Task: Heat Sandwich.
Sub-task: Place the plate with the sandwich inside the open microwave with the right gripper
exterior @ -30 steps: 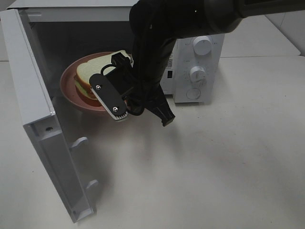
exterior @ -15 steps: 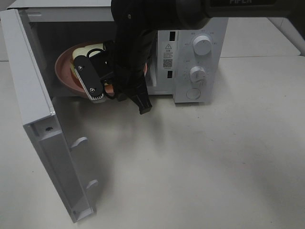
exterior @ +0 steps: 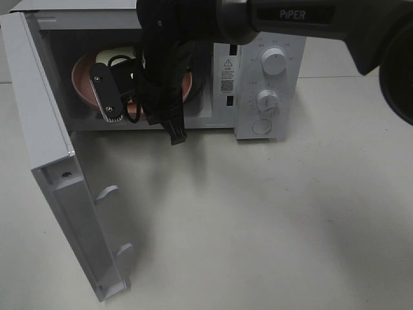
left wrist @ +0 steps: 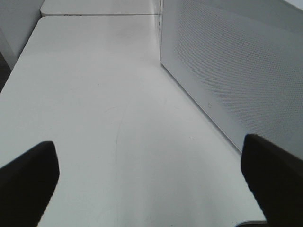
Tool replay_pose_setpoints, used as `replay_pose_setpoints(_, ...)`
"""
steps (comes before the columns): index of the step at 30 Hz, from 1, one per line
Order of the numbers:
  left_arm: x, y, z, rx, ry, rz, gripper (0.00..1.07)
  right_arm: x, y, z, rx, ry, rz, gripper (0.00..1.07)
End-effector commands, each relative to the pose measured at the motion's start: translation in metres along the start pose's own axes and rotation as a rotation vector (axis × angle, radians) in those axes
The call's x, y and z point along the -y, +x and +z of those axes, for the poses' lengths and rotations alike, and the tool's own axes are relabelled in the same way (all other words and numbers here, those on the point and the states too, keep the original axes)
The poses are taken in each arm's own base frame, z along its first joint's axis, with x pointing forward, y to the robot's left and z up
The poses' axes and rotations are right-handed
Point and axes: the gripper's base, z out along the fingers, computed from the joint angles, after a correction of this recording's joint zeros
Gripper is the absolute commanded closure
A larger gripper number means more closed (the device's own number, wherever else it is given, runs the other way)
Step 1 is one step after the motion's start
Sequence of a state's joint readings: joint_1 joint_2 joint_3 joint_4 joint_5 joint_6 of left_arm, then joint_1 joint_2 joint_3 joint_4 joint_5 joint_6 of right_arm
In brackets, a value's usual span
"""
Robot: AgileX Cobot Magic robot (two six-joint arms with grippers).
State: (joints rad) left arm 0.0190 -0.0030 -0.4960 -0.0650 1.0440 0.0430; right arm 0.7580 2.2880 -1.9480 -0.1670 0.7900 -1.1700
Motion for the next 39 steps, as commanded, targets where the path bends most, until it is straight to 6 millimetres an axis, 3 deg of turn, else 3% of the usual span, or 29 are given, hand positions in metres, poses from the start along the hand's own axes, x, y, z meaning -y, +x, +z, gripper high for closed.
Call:
replay_pose_setpoints(1,0.000,0.002,-0.003,0.033,0.002,0.000,0.07,0.011,0.002,-0.002,-0.009,0.054,0.024,1.06)
replay_pose_setpoints(13,0.000,0.002,-0.003,0.033,0.002,0.000,0.07,0.021,0.016,0.011,-0.031,0.090,0.052,1.06)
replay_pose_setpoints(25,0.000,0.002,-0.003,0.033,0.002,0.000,0.07,0.020,0.016,0.019,-0.035,0.087,0.028,1.01)
replay_pose_setpoints(29,0.000,0.002,-0.003,0.033,0.002,0.000,0.07,0.020,0.016,0.019,-0.029,0.097,0.064,0.91)
replay_pose_setpoints(32,0.000,0.002,-0.003,0.033,0.002,0.000,0.07,0.020,0.016,0.019,-0.028,0.098,0.137,0.73)
replay_pose_setpoints(33,0.000,0.002,-0.003,0.033,0.002,0.000,0.07,0.020,0.016,0.019,-0.028,0.098,0.137,0.73)
replay_pose_setpoints(34,0.000,0.002,-0.003,0.033,0.002,0.000,0.07,0.020,0.016,0.019,-0.027,0.098,0.171,0.61)
replay_pose_setpoints(36,0.000,0.002,-0.003,0.033,0.002,0.000,0.07,0.020,0.016,0.019,-0.025,0.099,0.204,0.51)
replay_pose_setpoints(37,0.000,0.002,-0.003,0.033,0.002,0.000,0.07,0.020,0.016,0.019,-0.025,0.099,0.204,0.51)
replay_pose_setpoints(39,0.000,0.002,-0.003,0.033,0.002,0.000,0.07,0.020,0.016,0.018,-0.020,0.099,0.249,0.38)
